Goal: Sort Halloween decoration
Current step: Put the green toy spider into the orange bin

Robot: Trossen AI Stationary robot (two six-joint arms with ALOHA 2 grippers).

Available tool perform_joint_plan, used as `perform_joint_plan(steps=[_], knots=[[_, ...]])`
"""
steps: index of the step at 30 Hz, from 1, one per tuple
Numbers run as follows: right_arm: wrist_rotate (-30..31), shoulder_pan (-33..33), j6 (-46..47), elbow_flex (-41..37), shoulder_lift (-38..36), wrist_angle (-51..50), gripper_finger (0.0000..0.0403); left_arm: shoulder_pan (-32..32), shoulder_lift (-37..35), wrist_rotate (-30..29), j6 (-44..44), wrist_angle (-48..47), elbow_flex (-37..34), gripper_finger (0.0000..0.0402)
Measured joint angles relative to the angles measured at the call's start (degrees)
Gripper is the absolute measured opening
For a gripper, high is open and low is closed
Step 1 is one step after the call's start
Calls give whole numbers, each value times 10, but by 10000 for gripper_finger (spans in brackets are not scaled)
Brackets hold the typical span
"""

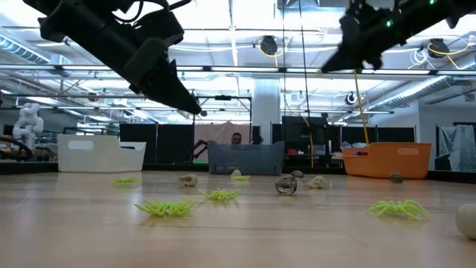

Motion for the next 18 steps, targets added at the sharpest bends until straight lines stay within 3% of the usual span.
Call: perform_joint_plan(steps=[5,18], knots=[[67,-91,-4,0,-9,-77,0,0,0,25,-1,26,0,161],[51,-306,-13,0,81,-152,0,0,0,42,-1,32,0,161]])
